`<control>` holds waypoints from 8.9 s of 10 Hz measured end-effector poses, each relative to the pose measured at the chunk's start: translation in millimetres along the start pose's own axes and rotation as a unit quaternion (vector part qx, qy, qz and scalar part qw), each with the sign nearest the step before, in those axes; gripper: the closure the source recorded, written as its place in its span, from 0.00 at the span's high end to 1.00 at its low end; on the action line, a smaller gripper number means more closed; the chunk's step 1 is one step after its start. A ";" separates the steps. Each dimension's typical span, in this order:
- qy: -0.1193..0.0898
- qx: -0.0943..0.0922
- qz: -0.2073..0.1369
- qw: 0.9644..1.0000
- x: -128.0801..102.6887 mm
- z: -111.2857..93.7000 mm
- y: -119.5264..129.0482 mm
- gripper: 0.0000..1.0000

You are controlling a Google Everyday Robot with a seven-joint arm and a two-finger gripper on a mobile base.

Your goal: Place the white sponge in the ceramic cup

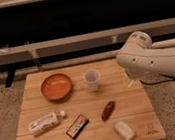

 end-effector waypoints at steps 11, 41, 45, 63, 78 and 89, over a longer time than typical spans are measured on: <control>0.046 -0.060 -0.108 0.991 28.0 14.1 20.2 0.80; 0.136 -0.153 -0.157 0.966 137.8 124.5 210.3 0.58; 0.123 -0.177 -0.182 0.959 132.5 108.0 213.7 0.14; -0.165 -0.203 -0.222 0.939 -183.8 -104.2 166.9 0.00; -0.131 -0.207 -0.226 0.943 -202.4 0.0 186.0 0.48; -0.150 -0.178 -0.243 0.942 -206.9 -34.6 161.2 0.80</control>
